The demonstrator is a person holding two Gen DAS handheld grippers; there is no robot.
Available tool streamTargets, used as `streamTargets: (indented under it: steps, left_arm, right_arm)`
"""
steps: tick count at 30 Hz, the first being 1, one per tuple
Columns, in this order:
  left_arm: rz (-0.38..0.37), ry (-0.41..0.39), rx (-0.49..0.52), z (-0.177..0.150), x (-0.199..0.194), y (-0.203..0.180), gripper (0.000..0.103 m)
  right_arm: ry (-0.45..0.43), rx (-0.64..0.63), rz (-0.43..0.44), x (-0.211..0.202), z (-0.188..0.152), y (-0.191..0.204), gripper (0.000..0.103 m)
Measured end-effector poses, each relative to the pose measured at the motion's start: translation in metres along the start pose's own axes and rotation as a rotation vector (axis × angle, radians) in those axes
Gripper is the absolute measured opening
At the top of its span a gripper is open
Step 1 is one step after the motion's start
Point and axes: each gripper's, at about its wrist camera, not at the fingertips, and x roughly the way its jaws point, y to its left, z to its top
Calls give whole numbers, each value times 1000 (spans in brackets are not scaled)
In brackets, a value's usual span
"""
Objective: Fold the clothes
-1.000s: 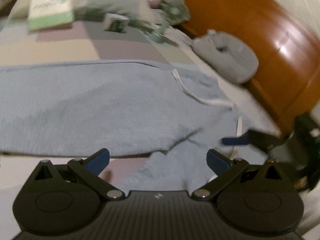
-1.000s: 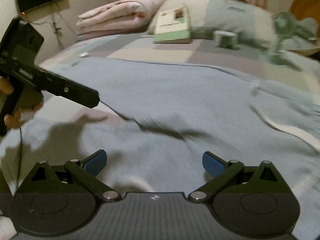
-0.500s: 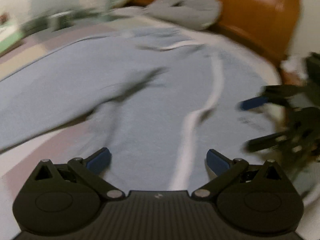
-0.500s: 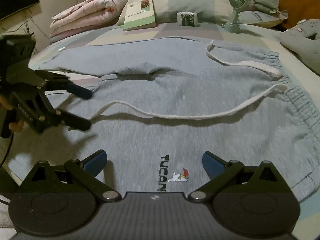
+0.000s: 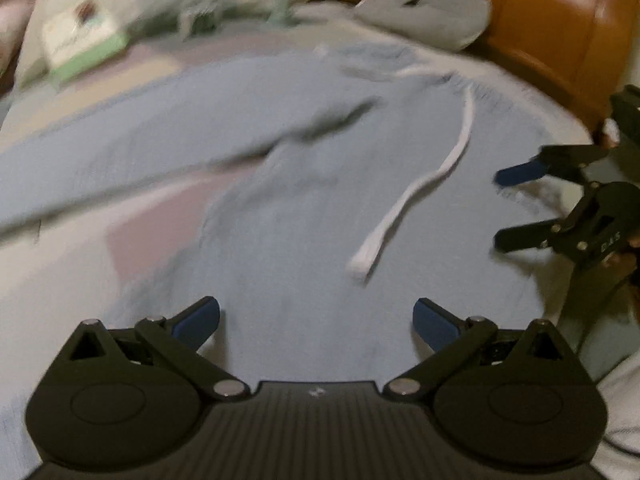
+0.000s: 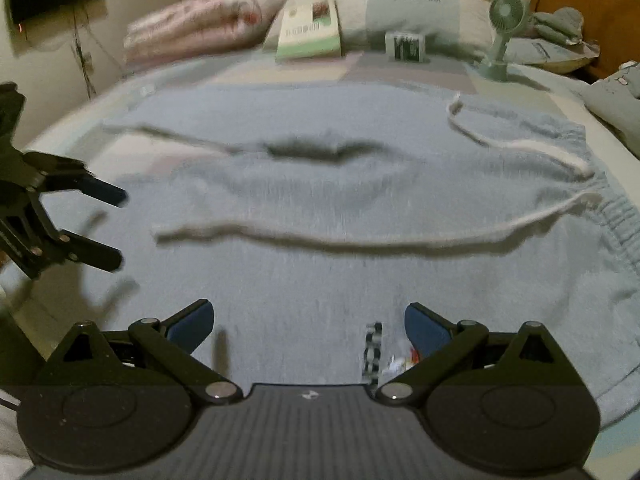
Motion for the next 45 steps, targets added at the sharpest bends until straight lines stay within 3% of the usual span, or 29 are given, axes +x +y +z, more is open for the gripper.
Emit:
streamTargets:
  steps: [3, 6, 11, 12, 16, 23, 26, 30, 34, 36, 37, 41, 45]
  left_arm:
    - [40, -3, -26, -18, -13, 14, 102]
    - [81, 11, -88, -26, -28, 35, 102]
    - [2, -79, -282, -28, -45, 73, 102]
    - [16, -73, -296, -28, -40, 79, 102]
    - [80, -74, -283, -24, -26, 94, 102]
    - [109, -92, -305, -21, -54, 114, 102]
    - [150, -105, -210, -37, -79, 116, 102]
    - [261, -49, -138, -75, -106, 131, 102]
    - [309, 12, -247, -121, -114, 164, 102]
    - [296, -19, -311, -142, -120, 178, 102]
    - [285, -47, -334, -152, -125, 182, 102]
    - [339, -35, -335, -176, -146, 192, 102]
    - [331, -60, -386, -184, -162, 199, 102]
  right_arm:
    - [-9, -68, -28, -3, -10, 6, 103]
    - [-1, -50, -36, -8, -11, 5, 103]
    - [24, 10, -37, -12, -3, 7, 103]
    - [26, 14, -33, -12, -2, 9, 103]
    - [39, -8, -54, -14, 0, 18, 103]
    - [35, -18, -79, -26, 8, 29, 103]
    - [22, -30, -70, -31, 15, 40, 103]
    - [14, -28, -8, -30, 26, 62, 103]
    - [27, -43, 102, -20, 37, 98, 103]
    - [38, -69, 143, -13, 41, 122, 103]
    - [41, -83, 153, -10, 42, 134, 103]
    - [60, -132, 192, -3, 42, 168, 103]
    - [91, -156, 176, 6, 41, 183, 103]
